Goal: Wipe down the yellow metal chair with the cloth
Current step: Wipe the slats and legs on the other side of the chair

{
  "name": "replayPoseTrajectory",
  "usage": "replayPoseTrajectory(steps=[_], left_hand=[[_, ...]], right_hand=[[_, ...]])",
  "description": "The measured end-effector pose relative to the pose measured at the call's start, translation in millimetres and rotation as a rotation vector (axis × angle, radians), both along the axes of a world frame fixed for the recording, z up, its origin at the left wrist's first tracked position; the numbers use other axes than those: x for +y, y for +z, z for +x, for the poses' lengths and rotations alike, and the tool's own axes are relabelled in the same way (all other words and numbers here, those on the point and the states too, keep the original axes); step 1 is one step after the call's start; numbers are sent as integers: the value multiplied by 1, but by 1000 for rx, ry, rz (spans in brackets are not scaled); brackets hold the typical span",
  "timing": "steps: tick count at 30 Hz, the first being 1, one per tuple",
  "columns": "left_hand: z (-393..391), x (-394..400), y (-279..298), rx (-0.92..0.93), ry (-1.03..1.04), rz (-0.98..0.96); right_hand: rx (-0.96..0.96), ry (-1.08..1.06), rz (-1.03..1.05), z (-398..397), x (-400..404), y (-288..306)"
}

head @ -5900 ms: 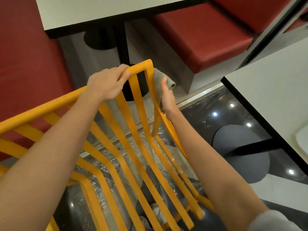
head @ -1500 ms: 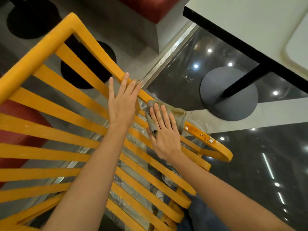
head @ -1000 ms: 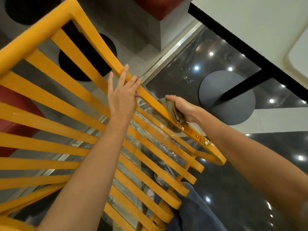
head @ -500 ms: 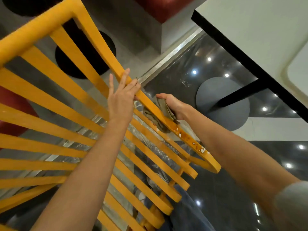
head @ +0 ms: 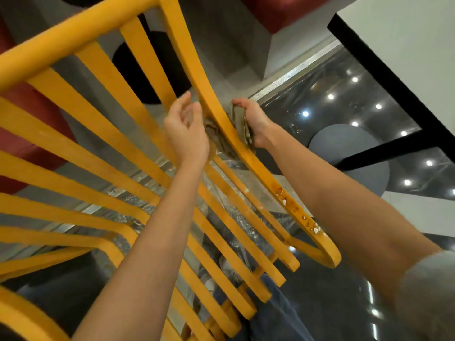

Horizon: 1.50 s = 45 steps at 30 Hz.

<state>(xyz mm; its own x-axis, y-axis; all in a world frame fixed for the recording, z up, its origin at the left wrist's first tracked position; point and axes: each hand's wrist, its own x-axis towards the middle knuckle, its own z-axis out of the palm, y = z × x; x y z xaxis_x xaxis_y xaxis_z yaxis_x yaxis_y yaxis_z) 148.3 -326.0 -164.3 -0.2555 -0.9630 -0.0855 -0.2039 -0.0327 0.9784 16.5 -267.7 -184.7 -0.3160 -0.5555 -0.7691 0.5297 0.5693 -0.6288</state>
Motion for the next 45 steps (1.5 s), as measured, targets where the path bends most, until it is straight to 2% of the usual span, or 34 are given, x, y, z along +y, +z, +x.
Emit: replayPoseTrajectory(steps=[4,6,7,11,14,17,22,25,32,34,36,40,43,45], left_hand=[[-27,-23,8,-71,-141,23],[-29,-28,8,-75,-149,23],[-28,-31,7,-99,-152,-5],[-24,-40,5,-155,-202,-74],[-21,-41,6,-180,-208,-109],[-20,-40,7,-179,-213,-119],[-23,-41,7,-177,-158,-85],[-26,-43,7,-202,-128,-57],[-30,-41,6,-223,-76,-63],[-30,-41,6,-223,-75,-72],[-30,-40,6,-219,-72,-70],[-30,-39,7,-197,-71,-36],[-31,-39,8,-214,-80,-36],[-30,-39,9,-219,-88,-36]], right_hand=[[203,-135,4,19,1,-6],[378,-111,67,27,11,-16],[406,-70,87,26,13,-17],[256,66,74,14,-6,11],[248,-74,10,20,-13,13],[289,-189,66,26,-3,2],[181,-88,138,15,-19,22],[168,-160,154,18,-20,16],[133,-384,-49,27,-8,8],[247,-378,-91,35,-1,8],[411,-274,-105,45,9,6],[902,235,-260,68,54,-8],[1302,614,-116,78,102,-32],[1393,736,45,88,114,-36]])
